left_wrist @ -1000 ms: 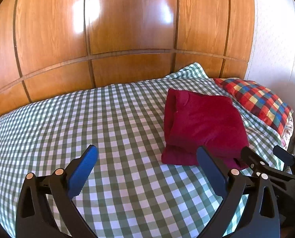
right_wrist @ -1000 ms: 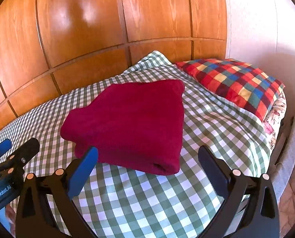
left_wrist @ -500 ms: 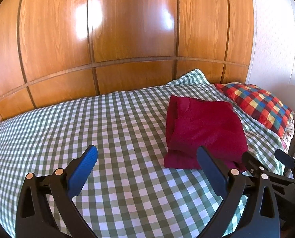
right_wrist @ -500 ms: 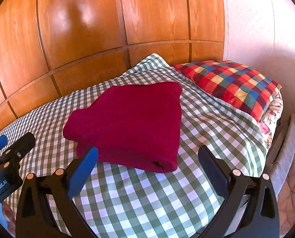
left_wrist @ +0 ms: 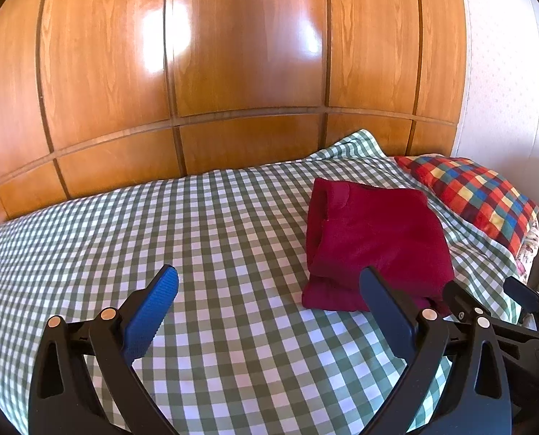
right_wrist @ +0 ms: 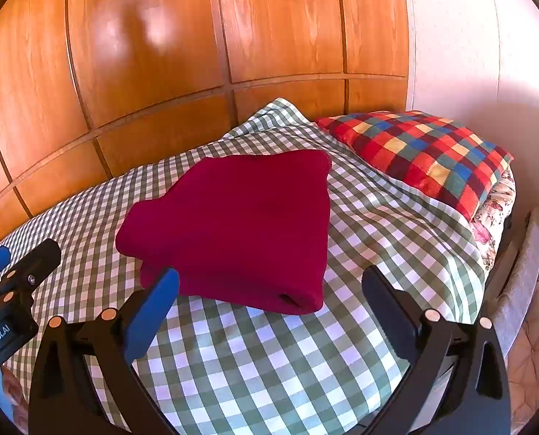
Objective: Fold small clothes
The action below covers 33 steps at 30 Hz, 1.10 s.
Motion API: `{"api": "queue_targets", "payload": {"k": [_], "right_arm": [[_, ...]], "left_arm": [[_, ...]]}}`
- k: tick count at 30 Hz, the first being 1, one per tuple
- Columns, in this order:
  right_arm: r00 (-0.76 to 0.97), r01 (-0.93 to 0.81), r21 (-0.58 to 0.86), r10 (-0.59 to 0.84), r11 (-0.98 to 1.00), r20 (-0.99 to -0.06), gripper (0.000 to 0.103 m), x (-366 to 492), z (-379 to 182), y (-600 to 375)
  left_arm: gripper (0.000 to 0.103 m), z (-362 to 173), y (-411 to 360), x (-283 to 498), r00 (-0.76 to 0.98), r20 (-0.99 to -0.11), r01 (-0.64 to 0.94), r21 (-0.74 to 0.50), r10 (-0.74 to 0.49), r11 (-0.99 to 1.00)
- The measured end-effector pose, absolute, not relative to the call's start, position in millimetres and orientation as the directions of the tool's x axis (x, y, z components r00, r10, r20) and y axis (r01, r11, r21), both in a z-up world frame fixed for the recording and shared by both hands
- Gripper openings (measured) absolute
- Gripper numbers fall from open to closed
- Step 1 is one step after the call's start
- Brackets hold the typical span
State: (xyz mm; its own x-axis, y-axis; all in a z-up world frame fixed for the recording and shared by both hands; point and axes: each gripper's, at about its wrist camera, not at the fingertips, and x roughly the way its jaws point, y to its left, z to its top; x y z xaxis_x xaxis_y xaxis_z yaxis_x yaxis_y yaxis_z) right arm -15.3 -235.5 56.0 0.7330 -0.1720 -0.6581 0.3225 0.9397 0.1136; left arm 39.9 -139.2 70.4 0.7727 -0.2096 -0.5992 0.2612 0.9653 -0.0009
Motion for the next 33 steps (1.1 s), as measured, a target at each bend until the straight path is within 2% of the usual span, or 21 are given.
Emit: {"api": "queue_targets", "payload": {"k": [27,33], "right_arm": [[0.729,0.312,0.114,-0.161,0.943,-0.665,0.101,-15.3,55.2,-229.9],[0.731,0.317,0.115,-0.165,0.941,-0.662,0.101,-15.2,54.9,-231.6]], "left_arm": [[0.099,76.4,-135.3,31.2,0.787,-0.575,0.275,-0.003,-0.226,0.962],[0.099,72.8,-136.3,33.0,0.771,-0.593,0.281,-0.012,-0.233,0.96]]}}
